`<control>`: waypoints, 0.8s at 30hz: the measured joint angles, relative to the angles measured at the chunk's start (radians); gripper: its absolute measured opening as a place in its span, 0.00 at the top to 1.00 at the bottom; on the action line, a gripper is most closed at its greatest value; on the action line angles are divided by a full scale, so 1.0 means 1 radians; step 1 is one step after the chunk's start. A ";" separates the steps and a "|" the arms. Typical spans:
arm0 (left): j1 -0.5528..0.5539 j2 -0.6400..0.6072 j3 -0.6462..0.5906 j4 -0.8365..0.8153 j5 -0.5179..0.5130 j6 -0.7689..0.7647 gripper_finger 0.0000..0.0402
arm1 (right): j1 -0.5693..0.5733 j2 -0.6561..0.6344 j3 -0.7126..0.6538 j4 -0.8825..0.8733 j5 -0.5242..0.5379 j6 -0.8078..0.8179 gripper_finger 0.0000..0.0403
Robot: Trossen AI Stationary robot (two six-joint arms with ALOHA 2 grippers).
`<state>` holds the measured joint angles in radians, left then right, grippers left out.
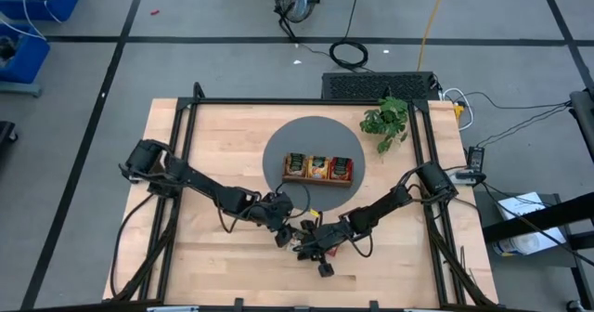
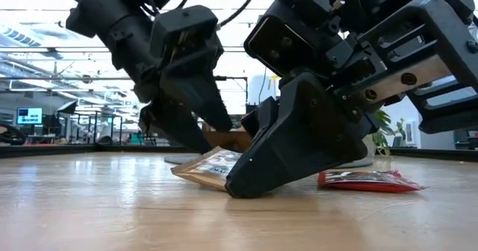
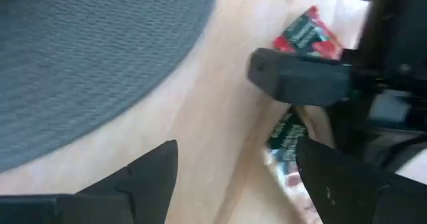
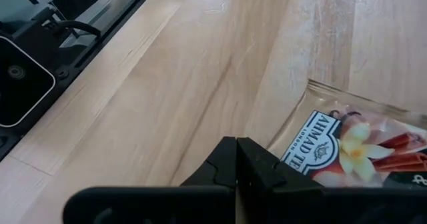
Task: Pick & Place Tea
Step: Put the brown tea bag into the left slot of the wooden organizer
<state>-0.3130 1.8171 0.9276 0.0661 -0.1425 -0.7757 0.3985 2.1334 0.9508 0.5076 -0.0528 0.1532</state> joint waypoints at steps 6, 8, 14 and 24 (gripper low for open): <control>-0.008 0.047 0.002 0.068 0.020 -0.020 0.27 | 0.000 0.000 0.000 0.000 0.001 -0.003 1.00; -0.008 0.075 -0.001 0.091 0.029 -0.022 0.28 | 0.000 0.000 0.000 0.000 0.002 -0.008 1.00; -0.001 0.119 0.002 0.205 0.079 0.017 0.31 | 0.000 0.000 -0.001 -0.004 0.002 -0.008 1.00; -0.008 0.121 0.001 0.191 0.123 0.021 0.45 | 0.000 0.000 -0.001 -0.008 0.001 -0.008 1.00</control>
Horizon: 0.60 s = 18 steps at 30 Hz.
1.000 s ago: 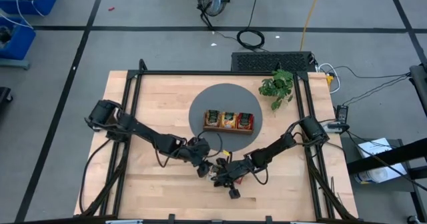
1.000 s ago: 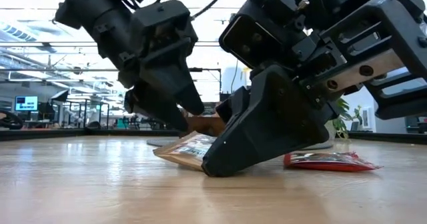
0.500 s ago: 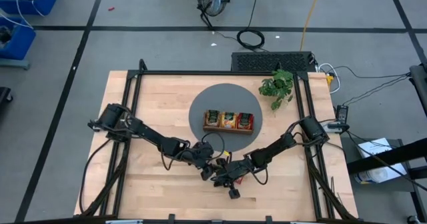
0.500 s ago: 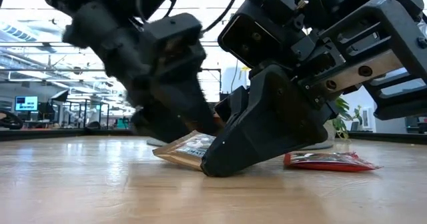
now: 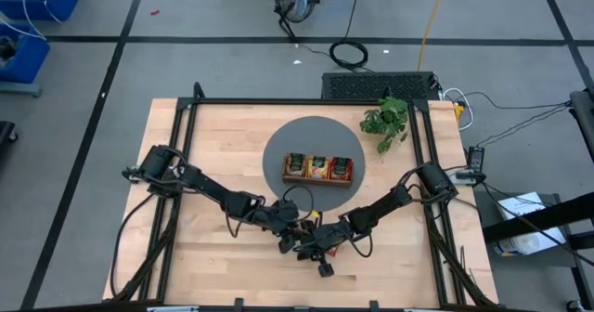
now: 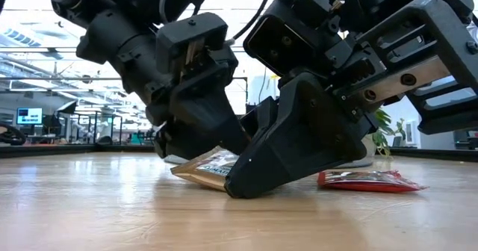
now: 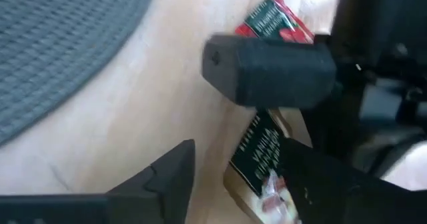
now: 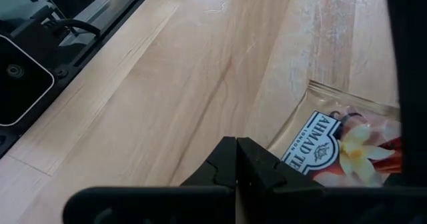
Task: Pick & Place Tea
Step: Put the brown tea bag into the left slot of the wooden organizer
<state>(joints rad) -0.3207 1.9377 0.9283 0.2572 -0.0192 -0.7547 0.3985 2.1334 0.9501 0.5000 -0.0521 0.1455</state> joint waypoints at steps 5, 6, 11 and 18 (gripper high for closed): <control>-0.012 0.000 -0.001 0.005 0.045 0.023 0.59 | 0.000 0.000 0.000 0.000 0.000 0.000 1.00; -0.015 0.000 -0.001 0.005 0.045 0.024 0.61 | 0.000 0.000 0.000 0.000 0.000 0.000 1.00; -0.016 0.000 -0.003 0.029 0.047 0.074 0.77 | 0.000 0.000 0.000 0.001 0.000 0.000 1.00; -0.020 -0.004 -0.003 0.087 0.046 0.174 0.98 | 0.004 -0.009 0.000 0.053 0.002 -0.047 1.00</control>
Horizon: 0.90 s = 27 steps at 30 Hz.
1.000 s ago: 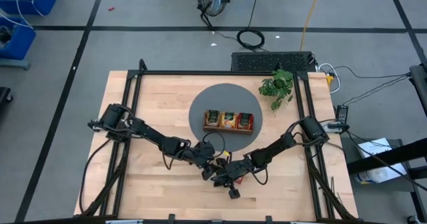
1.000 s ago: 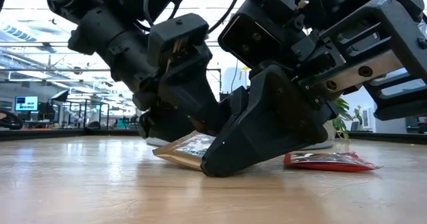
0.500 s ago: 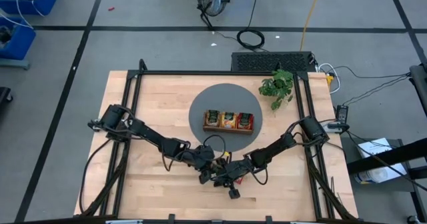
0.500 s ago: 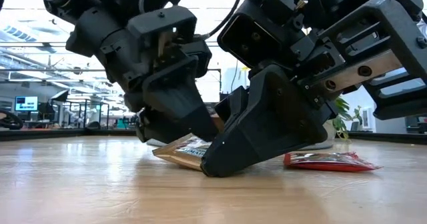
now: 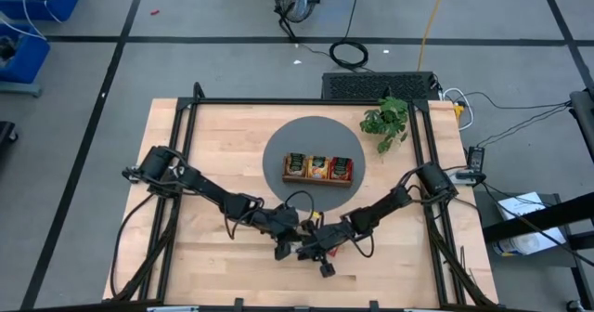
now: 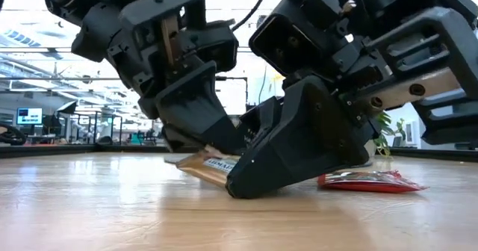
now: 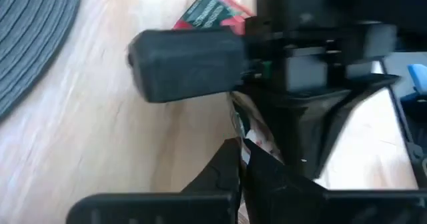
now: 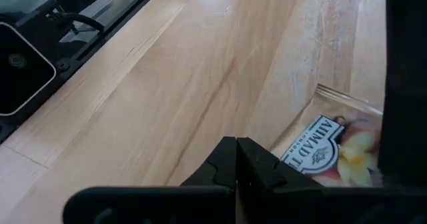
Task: Pick & Place Tea
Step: Put the brown tea bag into the left slot of the wooden organizer
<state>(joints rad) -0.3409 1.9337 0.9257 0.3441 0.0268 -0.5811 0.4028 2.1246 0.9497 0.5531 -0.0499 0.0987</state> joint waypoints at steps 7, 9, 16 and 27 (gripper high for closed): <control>-0.018 -0.019 0.001 0.006 -0.018 0.090 0.98 | 0.067 -0.106 -0.002 -0.027 0.038 -0.086 0.99; -0.024 -0.040 0.001 -0.015 -0.030 0.108 0.99 | 0.103 -0.150 -0.008 -0.048 0.063 -0.123 0.99; -0.074 -0.135 0.001 -0.017 -0.150 0.208 0.99 | 0.221 -0.300 -0.002 -0.111 0.217 -0.222 0.93; -0.273 -0.175 0.002 0.002 -0.523 0.478 0.98 | 0.314 -0.349 -0.001 -0.196 0.661 -0.297 0.80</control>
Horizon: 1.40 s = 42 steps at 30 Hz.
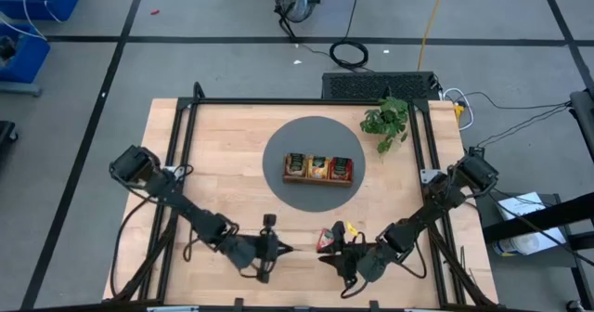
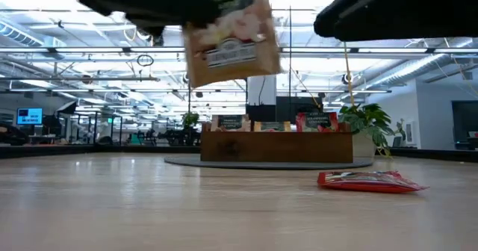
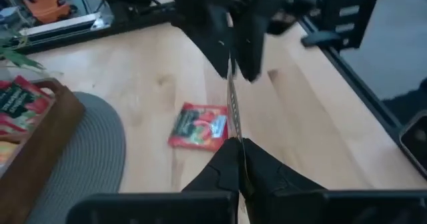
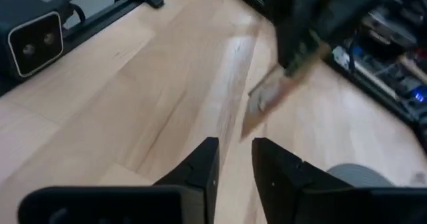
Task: Pick & Place Tea
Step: Put the brown tea bag into the left slot of the wooden organizer
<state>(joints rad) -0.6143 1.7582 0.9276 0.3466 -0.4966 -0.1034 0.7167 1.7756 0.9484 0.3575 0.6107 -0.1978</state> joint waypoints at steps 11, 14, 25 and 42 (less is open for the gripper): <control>-0.077 0.003 -0.001 -0.075 -0.040 -0.035 0.98 | -0.051 -0.001 0.000 -0.013 0.039 0.172 0.71; -0.067 0.003 -0.001 -0.084 -0.049 -0.051 0.99 | -0.076 -0.028 0.000 -0.011 0.001 0.234 0.71; -0.031 0.003 -0.001 -0.122 -0.053 -0.102 0.98 | -0.209 -0.099 0.001 -0.006 -0.377 0.369 0.69; -0.013 0.003 -0.001 -0.103 -0.090 -0.128 0.99 | -0.259 -0.091 0.001 0.022 -0.379 0.427 0.63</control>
<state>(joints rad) -0.6277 1.7615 0.9268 0.2436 -0.5868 -0.2314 0.4579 1.6844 0.9493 0.3797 0.2317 0.2288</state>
